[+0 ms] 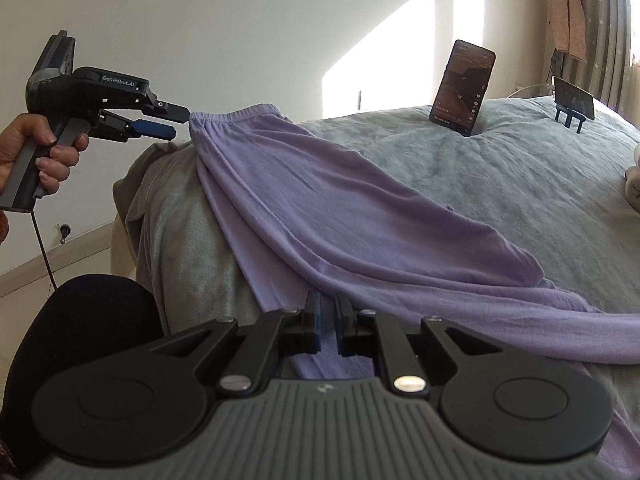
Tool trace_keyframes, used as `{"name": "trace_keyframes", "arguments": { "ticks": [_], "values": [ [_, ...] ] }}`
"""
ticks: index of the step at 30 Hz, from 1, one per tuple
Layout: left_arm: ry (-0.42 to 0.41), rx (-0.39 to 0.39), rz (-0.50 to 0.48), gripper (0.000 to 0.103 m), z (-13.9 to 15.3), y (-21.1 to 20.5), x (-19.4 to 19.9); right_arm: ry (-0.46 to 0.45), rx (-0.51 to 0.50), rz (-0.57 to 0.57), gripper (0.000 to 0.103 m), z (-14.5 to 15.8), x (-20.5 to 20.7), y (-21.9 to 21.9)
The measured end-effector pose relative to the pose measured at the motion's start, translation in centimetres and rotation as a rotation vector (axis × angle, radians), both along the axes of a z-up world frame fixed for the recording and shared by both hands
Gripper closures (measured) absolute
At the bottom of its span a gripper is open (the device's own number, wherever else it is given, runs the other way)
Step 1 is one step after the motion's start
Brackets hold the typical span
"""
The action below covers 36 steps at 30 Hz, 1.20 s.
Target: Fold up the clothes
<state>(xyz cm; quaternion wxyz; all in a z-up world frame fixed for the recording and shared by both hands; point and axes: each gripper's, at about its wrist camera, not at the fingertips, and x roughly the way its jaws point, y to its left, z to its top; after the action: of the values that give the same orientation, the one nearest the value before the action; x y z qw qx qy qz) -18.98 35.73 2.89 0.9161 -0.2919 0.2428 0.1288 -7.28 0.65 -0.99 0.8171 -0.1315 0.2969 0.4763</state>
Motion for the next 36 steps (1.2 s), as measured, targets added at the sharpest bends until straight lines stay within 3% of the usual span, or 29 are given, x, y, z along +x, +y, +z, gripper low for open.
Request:
{"name": "trace_keyframes", "arguments": {
  "ticks": [10, 12, 14, 25, 30, 36],
  "values": [
    [-0.047, 0.051, -0.18, 0.047, 2.3, -5.0, 1.5, 0.082, 0.047, -0.207, 0.088, 0.3, 3.2, -4.5],
    [-0.031, 0.046, -0.231, 0.046, 1.9, -6.1, 2.5, 0.1, 0.055, -0.241, 0.082, 0.2, 3.8, -5.3],
    [-0.013, 0.045, -0.282, 0.046, 1.5, -7.3, 3.6, 0.116, 0.064, -0.281, 0.069, 0.2, 4.6, -6.2],
    [0.075, 0.107, -0.659, 0.046, -0.6, -15.7, 9.5, 0.206, 0.112, -0.507, 0.062, 0.0, 9.0, -10.7],
    [0.108, 0.079, -0.794, 0.05, -1.7, -18.7, 11.8, 0.254, 0.127, -0.599, 0.058, -0.3, 11.3, -12.4],
    [0.163, 0.061, -0.867, 0.06, -3.4, -21.1, 14.3, 0.267, 0.107, -0.642, 0.055, -0.3, 13.8, -12.4]
  ]
}}
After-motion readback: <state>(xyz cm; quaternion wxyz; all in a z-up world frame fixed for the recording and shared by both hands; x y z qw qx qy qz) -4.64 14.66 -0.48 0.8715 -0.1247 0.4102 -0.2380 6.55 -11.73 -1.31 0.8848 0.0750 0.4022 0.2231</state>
